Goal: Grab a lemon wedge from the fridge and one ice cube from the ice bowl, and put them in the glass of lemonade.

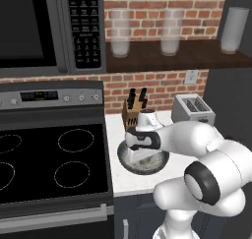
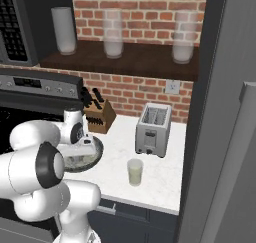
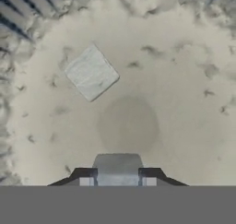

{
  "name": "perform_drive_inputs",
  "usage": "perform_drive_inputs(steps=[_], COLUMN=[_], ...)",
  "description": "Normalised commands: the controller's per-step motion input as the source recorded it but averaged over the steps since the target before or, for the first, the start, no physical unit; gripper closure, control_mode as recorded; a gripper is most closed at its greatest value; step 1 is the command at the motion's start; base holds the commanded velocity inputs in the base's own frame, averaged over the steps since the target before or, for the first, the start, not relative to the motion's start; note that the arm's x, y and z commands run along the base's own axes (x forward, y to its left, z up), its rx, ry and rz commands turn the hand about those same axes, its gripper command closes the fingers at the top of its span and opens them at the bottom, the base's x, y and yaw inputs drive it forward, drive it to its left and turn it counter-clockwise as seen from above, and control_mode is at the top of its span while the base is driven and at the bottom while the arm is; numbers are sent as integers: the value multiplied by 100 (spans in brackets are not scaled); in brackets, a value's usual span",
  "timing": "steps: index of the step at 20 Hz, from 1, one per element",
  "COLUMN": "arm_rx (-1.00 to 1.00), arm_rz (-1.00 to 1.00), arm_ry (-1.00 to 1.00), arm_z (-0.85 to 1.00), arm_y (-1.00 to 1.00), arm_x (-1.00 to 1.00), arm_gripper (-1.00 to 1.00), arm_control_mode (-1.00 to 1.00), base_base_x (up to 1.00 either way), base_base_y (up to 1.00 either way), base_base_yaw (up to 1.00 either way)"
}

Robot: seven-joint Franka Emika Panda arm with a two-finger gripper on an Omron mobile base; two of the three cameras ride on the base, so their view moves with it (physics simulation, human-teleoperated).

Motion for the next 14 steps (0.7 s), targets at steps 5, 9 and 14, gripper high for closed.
perform_drive_inputs(steps=[5, 9, 14], arm_rx=[0, 1, 0], arm_rz=[0, -7, -9], arm_ry=[0, -1, -7], arm_z=[97, 95, 54], arm_y=[-6, -48, -81], arm_x=[-34, -82, -90], arm_gripper=[100, 100, 100], arm_control_mode=[-100, -100, -100], base_base_x=[0, 0, 0], base_base_y=[0, 0, 0], base_base_yaw=[0, 0, 0])
